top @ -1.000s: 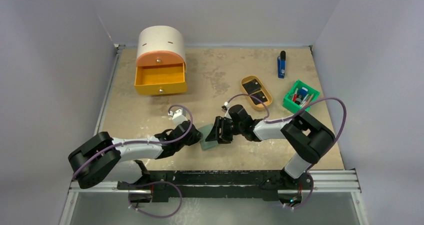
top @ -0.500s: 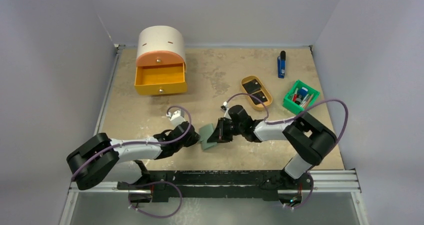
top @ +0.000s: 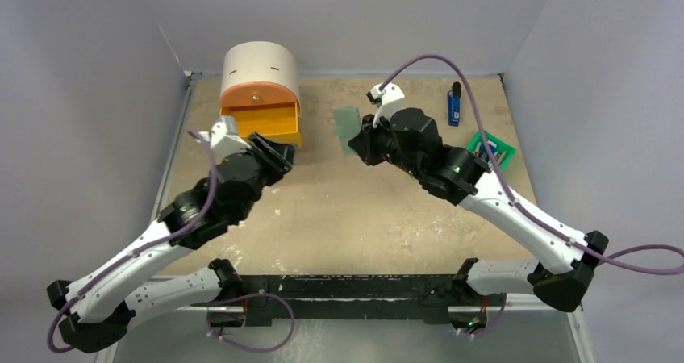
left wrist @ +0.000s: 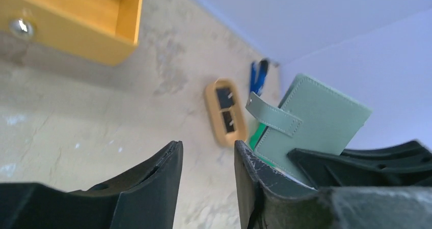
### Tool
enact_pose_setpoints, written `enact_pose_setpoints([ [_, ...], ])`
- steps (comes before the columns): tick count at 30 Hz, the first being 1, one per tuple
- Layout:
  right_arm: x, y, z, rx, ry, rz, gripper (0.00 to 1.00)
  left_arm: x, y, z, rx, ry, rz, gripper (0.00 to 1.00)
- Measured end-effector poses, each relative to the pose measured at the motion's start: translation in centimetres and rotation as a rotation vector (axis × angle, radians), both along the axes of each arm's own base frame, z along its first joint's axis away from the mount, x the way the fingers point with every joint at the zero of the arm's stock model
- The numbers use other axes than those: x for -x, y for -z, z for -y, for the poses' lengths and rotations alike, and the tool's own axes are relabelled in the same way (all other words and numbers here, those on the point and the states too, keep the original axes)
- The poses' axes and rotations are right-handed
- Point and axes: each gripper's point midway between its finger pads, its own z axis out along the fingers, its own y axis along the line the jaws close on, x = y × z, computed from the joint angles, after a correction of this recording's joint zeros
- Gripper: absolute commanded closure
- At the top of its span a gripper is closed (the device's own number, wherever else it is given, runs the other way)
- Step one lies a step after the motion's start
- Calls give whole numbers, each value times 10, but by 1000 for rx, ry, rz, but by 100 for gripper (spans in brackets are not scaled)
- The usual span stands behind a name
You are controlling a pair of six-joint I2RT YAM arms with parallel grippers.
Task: Put the credit cards into the card holder
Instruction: Pick up the card holder from the center of the board, then close the card holder.
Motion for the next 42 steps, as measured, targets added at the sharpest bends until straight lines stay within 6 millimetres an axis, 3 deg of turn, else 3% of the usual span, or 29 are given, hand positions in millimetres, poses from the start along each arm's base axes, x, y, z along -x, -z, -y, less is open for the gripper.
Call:
enact_pose_setpoints([
  [2,-10,-39,15,92,49,167,100,2,-41,-17,24,-39,74,52],
  [5,-12,-64,24,241,64,363,100,6,-88,-34,56,-70,166,49],
  [9,-21,-78,46,511,96,664,100,11,-138,-44,105,-66,262,47],
  [13,-33,-74,63,810,107,903,100,10,-164,-24,138,11,318,44],
  [18,-36,-80,67,1093,100,1141,100,4,-164,24,134,166,315,39],
  [24,-28,-118,71,1177,159,1291,100,0,-144,74,121,327,270,37],
  [28,-22,-133,75,1189,196,1332,100,3,-149,87,148,384,287,35],
  [37,-14,-143,69,1197,208,1384,100,7,-178,94,228,423,373,33],
  [42,-11,-144,66,1198,201,1398,100,4,-174,106,227,445,368,33],
])
